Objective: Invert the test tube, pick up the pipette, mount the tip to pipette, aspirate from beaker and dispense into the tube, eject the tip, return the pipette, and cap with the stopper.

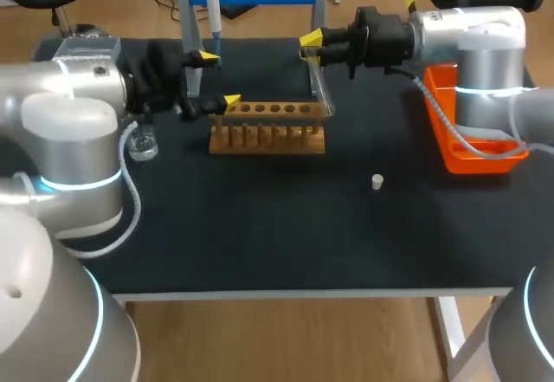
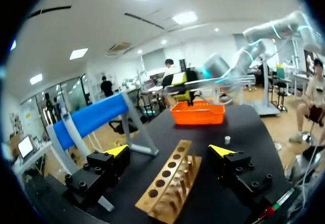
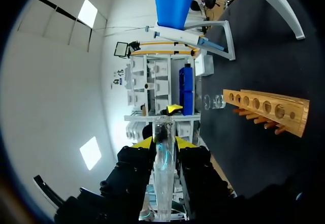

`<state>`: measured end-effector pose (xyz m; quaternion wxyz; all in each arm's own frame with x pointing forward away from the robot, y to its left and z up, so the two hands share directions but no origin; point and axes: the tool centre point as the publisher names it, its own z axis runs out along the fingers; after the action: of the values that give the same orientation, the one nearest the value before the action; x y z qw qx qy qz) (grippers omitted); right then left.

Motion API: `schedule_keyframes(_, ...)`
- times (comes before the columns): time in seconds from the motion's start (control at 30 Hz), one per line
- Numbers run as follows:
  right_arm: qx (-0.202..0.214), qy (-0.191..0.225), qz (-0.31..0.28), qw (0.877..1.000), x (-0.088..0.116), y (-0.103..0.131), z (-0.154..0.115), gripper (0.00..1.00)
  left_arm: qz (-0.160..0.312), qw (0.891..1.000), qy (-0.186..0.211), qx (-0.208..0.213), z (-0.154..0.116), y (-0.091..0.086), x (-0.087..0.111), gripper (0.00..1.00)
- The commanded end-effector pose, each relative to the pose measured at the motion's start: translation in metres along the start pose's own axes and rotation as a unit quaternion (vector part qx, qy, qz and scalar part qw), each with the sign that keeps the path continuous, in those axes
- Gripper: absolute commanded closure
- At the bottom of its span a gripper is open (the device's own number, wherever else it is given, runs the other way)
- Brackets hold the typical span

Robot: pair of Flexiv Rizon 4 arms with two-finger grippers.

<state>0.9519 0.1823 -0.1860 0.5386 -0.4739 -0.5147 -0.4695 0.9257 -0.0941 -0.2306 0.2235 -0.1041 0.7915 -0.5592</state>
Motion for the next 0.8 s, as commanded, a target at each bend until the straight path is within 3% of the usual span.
schedule_keyframes(0.03, 0.001, -0.002, 0.0, 1.0, 0.001, 0.0, -0.001, 1.0, 0.161, 0.966, 0.051, 0.196, -0.009, 0.004, 0.01, 0.0)
schedule_keyframes(0.2, 0.001, -0.002, 0.0, 1.0, 0.001, 0.0, -0.001, 1.0, 0.21, 0.944, 0.061, 0.246, -0.017, -0.006, 0.014, 0.0)
schedule_keyframes(0.27, 0.001, -0.002, 0.0, 1.0, 0.001, 0.0, -0.001, 1.0, 0.182, 0.951, 0.047, 0.244, -0.019, -0.01, 0.009, 0.0)
schedule_keyframes(0.63, 0.001, -0.002, 0.0, 1.0, 0.001, 0.0, -0.001, 1.0, 0.182, 0.951, 0.047, 0.244, -0.019, -0.01, 0.009, 0.0)
schedule_keyframes(0.7, 0.001, -0.002, 0.0, 1.0, 0.001, 0.0, -0.001, 1.0, 0.232, 0.95, -0.002, 0.21, -0.021, -0.012, 0.015, 0.0)
schedule_keyframes(0.77, 0.001, -0.002, 0.0, 1.0, 0.001, 0.0, -0.001, 1.0, 0.27, 0.938, -0.036, 0.215, -0.02, -0.016, 0.021, 0.0)
schedule_keyframes(0.8, 0.001, -0.002, 0.0, 1.0, 0.001, 0.0, -0.001, 1.0, 0.287, 0.937, -0.04, 0.196, -0.018, -0.018, 0.025, 0.0)
